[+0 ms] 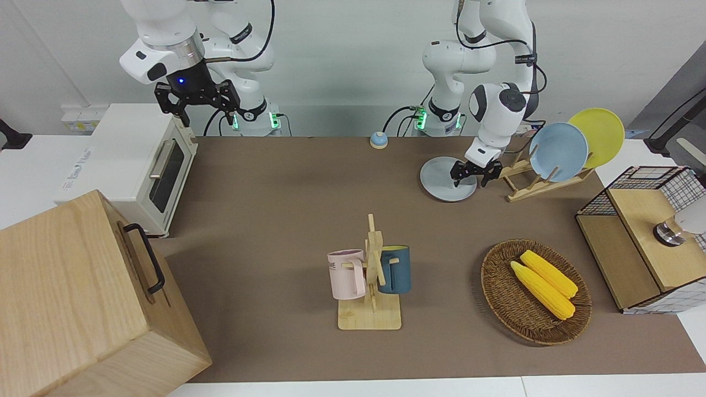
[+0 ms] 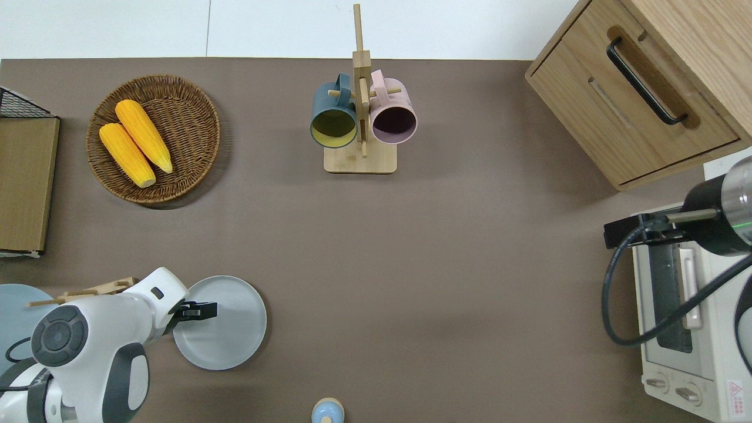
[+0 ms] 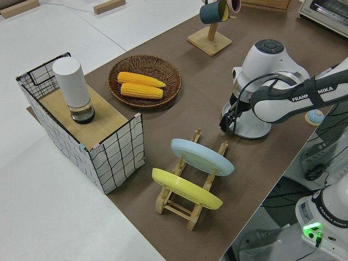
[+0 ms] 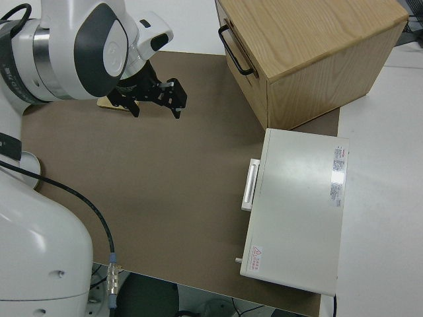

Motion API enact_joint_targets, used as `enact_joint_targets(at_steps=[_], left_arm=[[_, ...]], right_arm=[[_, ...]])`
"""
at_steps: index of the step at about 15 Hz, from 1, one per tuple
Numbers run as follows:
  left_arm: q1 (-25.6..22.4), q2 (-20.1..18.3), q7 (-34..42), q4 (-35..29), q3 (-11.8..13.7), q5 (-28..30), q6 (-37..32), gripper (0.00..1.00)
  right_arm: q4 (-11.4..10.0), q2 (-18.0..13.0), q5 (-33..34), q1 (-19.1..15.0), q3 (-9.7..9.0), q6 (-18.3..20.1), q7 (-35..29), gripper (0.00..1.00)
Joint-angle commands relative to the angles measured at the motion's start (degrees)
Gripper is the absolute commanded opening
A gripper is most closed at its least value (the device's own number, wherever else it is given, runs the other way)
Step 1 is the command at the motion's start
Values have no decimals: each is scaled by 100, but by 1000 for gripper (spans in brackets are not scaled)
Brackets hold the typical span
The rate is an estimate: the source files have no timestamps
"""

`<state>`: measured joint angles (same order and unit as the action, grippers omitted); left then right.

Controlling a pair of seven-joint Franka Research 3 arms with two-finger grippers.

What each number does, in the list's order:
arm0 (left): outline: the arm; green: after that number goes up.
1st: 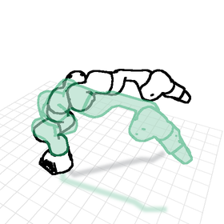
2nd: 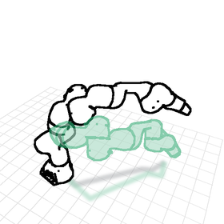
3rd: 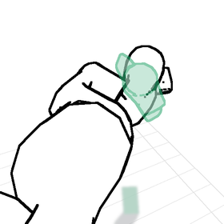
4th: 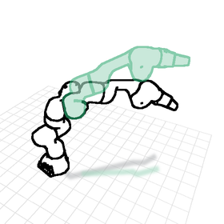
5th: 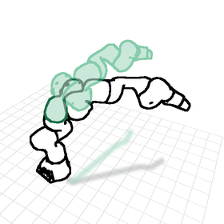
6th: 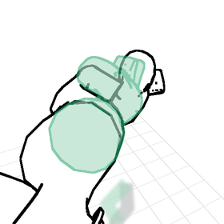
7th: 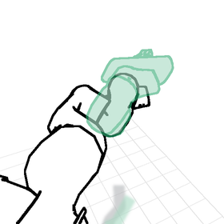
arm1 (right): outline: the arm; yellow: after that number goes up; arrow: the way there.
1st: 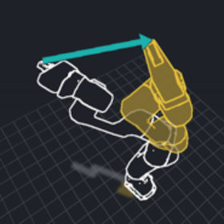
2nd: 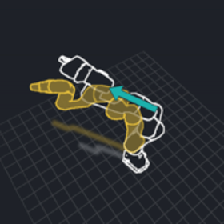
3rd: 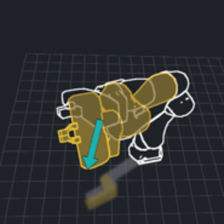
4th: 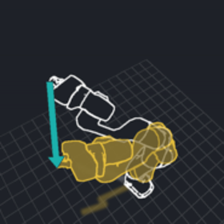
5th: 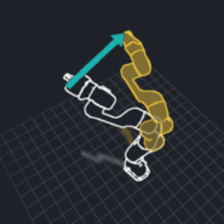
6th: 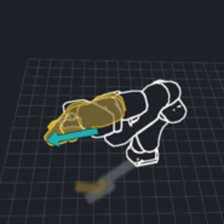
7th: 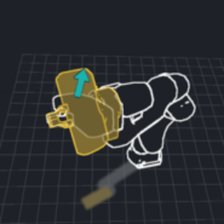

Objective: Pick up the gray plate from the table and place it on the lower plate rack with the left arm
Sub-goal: 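Close the left gripper on the gray plate's rim and tilt it up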

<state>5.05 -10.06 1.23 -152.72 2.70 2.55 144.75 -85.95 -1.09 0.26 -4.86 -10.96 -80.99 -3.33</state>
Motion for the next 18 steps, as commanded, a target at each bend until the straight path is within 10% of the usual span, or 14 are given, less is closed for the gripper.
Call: enact_joint_targets(at_steps=[1,5,12,18], left_arm=[[84,66,0,-100,46,-88,238,989],[84,74,0,-100,46,-88,238,919],[84,154,0,-91,46,-88,238,7],[84,128,70,-73,11,-88,150,0]], right_arm=[[35,-14,-34,-41,-38,83,8,990],[35,-14,-34,-41,-38,83,8,990],[35,-14,-34,-41,-29,83,-1,990],[35,-14,-34,-41,-38,83,-1,990]])
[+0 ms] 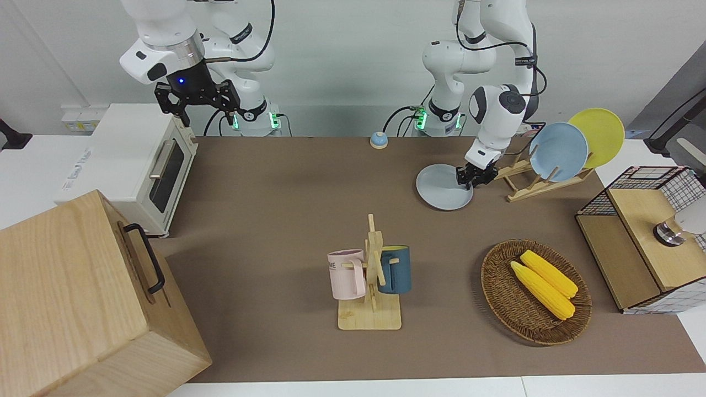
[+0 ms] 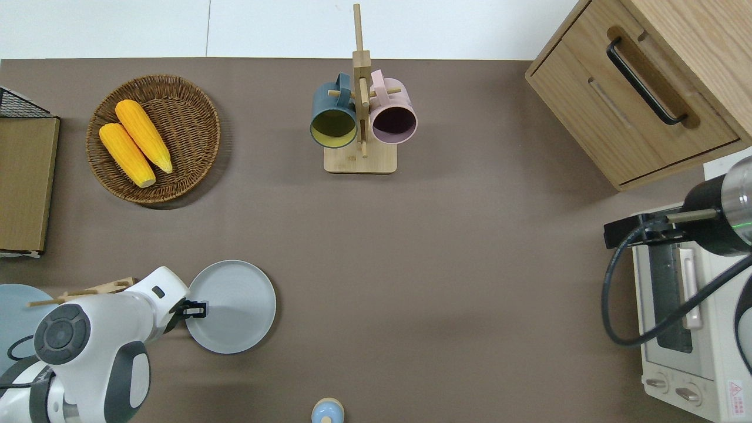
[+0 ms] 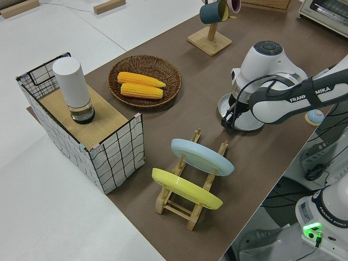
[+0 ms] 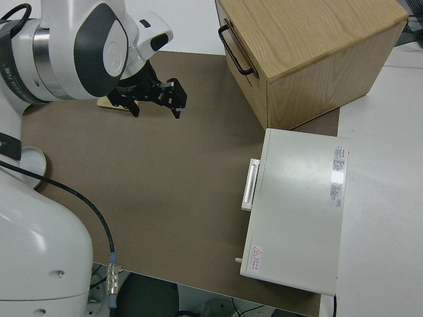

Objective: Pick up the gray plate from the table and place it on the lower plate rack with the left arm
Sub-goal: 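Close the left gripper on the gray plate's rim and tilt it up, then lift the gray plate and carry it toward the wooden rack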

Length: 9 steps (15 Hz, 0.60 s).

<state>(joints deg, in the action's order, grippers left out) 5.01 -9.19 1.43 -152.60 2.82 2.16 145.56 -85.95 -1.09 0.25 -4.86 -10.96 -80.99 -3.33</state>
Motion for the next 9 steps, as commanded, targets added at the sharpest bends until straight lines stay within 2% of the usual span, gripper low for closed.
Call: enact_joint_targets(at_steps=[1,4,9], left_arm=[[88,23,68,-85,0,-49,60,0],[79,-3,86,-24,0,-49,-89,0],[79,-144,130,327,8,-40,-730,0]], right_arm=[[35,-14,-34,-41,-38,83,8,990],[35,-14,-34,-41,-38,83,-1,990],[35,-14,-34,-41,-29,83,8,990]])
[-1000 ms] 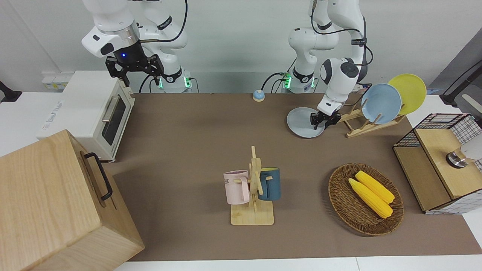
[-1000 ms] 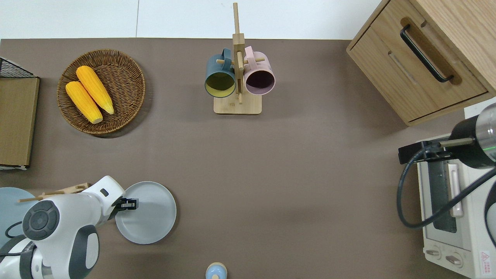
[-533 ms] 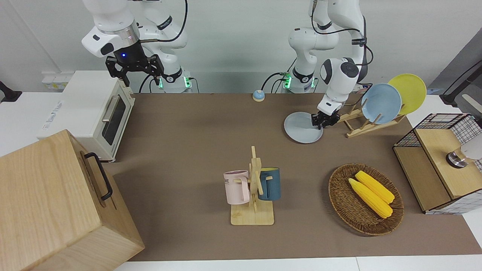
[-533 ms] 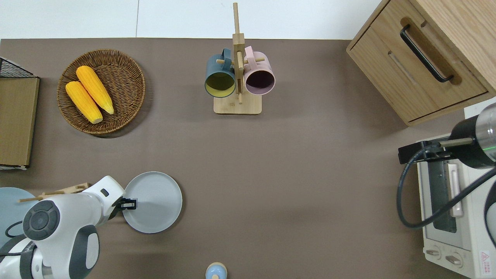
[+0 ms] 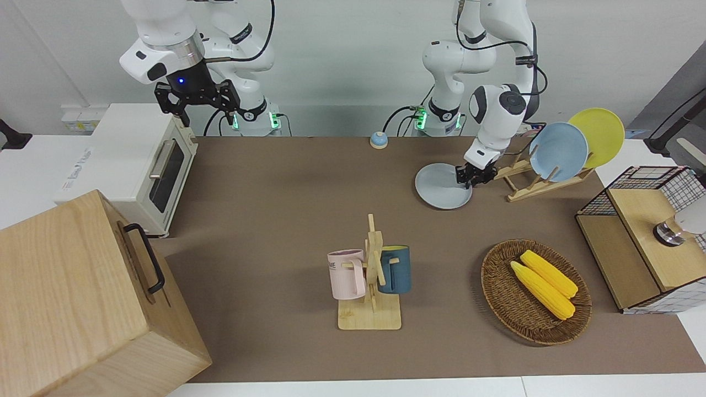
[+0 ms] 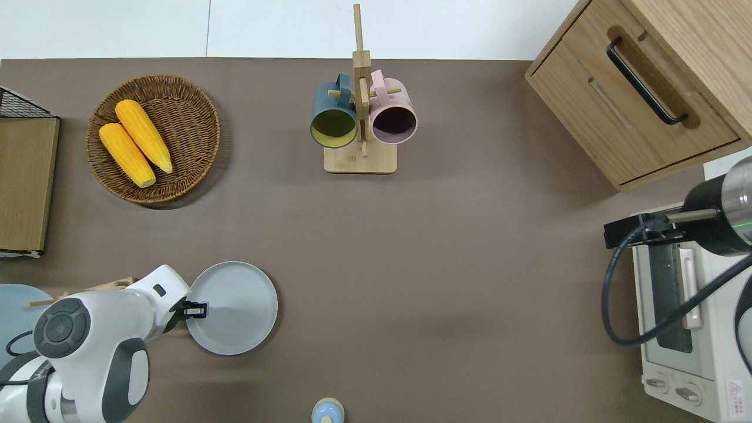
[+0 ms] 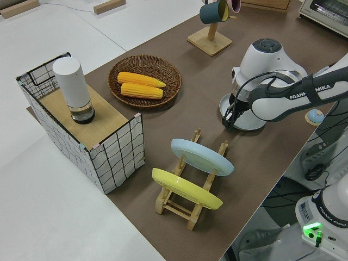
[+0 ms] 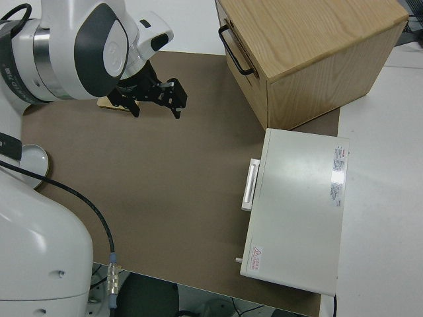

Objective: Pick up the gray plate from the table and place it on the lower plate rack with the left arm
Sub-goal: 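Lift the gray plate and carry it toward the wooden rack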

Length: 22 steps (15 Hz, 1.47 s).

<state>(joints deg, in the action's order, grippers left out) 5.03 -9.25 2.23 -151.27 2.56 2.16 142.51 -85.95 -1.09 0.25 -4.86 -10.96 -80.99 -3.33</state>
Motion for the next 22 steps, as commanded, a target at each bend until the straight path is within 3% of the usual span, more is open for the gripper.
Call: enact_joint_targets(at_steps=[1,22], left_arm=[[77,-182,41,237,34,-40,-495,0],[-2,-771,-47,949,51,-49,-1813,0]], right_arm=[[35,-14,-34,-41,-38,83,8,990],[35,-14,-34,-41,-38,83,-1,990]])
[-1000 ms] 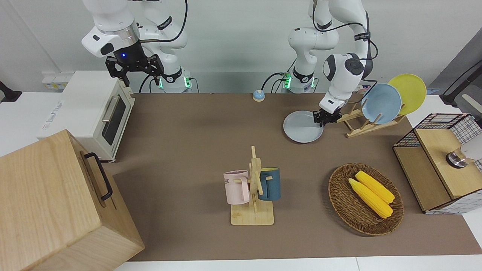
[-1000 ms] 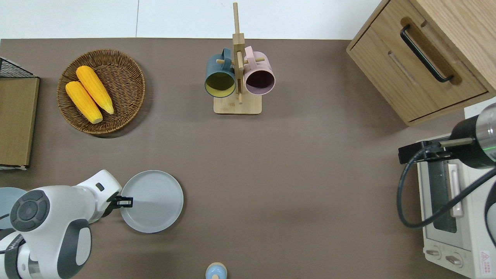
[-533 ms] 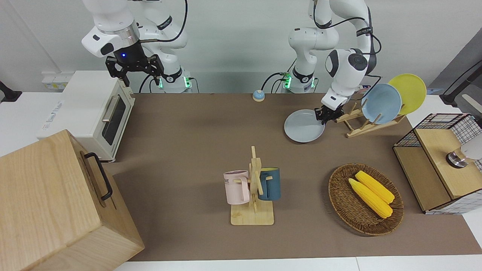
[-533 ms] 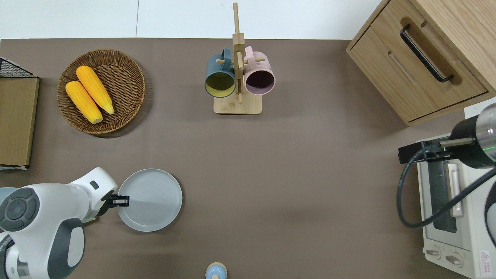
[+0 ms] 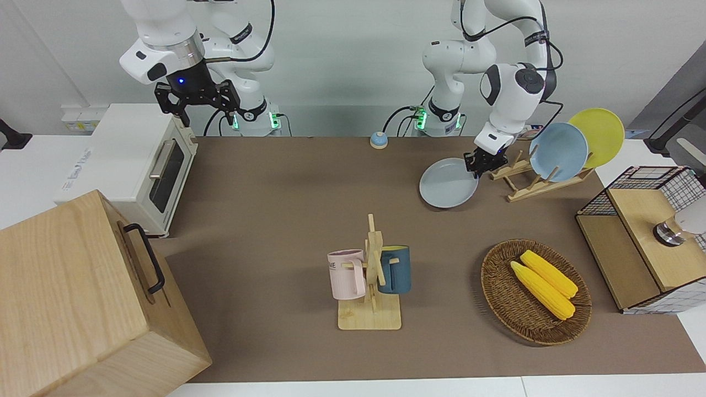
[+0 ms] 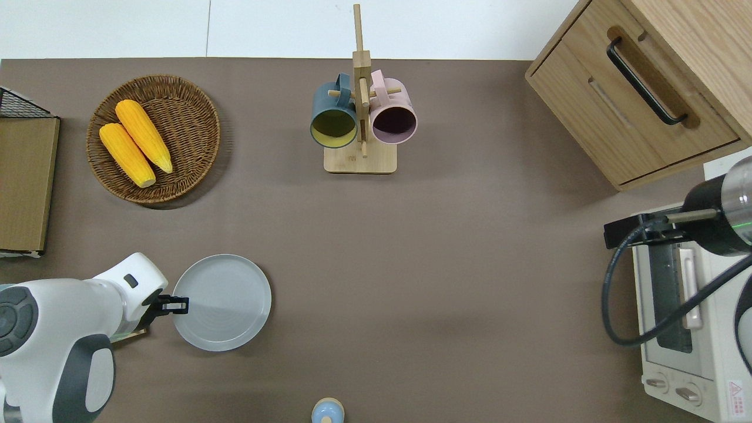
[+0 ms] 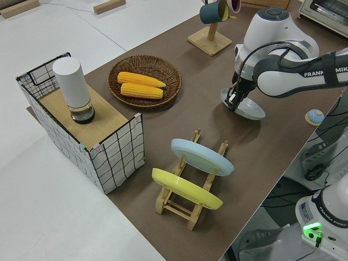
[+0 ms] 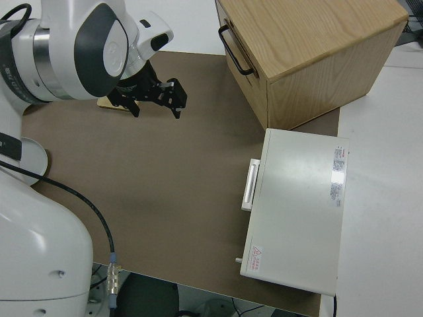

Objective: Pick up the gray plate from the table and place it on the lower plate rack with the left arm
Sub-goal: 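Lift the gray plate and carry it toward the wooden rack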

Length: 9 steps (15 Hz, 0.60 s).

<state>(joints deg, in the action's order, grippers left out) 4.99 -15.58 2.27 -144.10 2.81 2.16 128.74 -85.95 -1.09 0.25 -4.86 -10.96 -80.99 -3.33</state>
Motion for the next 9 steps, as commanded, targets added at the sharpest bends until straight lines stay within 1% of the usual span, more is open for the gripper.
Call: enact_joint_targets(at_steps=[1,6,9], left_arm=[[2,-156,-52,303,35,-49,-568,0],[-7,-244,-78,733,96,-181,-1140,0],[-59,-288,-78,1137,105,-181,-1596,0]], right_arm=[[35,-14,-34,-41,-38,83,-1,990],[35,-14,-34,-41,-38,83,8,987],[35,-14,-34,-41,-38,83,-1,990]])
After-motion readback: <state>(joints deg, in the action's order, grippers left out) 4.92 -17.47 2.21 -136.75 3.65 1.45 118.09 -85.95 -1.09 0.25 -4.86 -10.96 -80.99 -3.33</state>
